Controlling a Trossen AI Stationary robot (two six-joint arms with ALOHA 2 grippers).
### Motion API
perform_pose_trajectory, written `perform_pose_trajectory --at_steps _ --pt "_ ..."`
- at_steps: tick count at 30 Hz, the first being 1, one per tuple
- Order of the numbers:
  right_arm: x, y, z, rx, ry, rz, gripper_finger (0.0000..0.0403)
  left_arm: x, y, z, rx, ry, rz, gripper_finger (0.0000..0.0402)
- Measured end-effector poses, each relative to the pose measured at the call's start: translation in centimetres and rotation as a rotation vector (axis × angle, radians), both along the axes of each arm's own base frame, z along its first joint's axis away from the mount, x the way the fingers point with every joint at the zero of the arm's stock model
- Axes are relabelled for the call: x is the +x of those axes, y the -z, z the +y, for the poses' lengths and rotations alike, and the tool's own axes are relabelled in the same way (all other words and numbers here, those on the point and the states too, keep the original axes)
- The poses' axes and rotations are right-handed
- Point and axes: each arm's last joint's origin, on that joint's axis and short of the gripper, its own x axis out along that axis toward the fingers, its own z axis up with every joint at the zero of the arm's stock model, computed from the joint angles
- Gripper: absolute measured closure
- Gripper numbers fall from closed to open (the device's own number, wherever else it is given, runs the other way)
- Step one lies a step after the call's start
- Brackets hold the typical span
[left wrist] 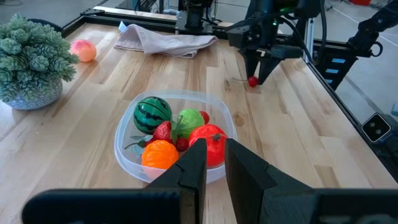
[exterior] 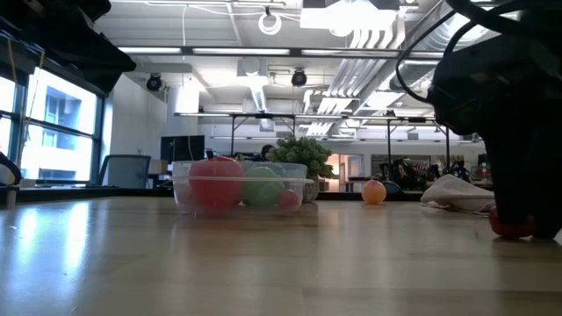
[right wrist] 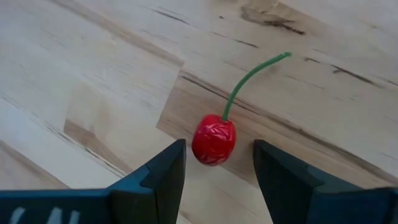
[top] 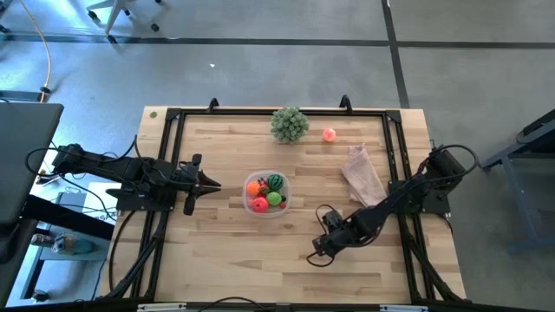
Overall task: Pick and placing Produce into tupperware
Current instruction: Put the red cherry into the transparent bin
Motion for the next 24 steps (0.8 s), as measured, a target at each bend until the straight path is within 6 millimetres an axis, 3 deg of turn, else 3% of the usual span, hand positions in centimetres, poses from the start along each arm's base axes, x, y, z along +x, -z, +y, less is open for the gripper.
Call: perform_pose_trajectory --at_steps 15,24 --pt "0.9 0.0 -1.5 -0.021 -0.041 -0.006 0.0224 0.0 0.0 0.0 0.000 0.000 0.001 0.0355" --pt "0.7 0.0 -1.1 -0.037 -0.068 -0.008 0.0239 0.0 0.0 0.0 0.000 0.000 0.000 0.0355"
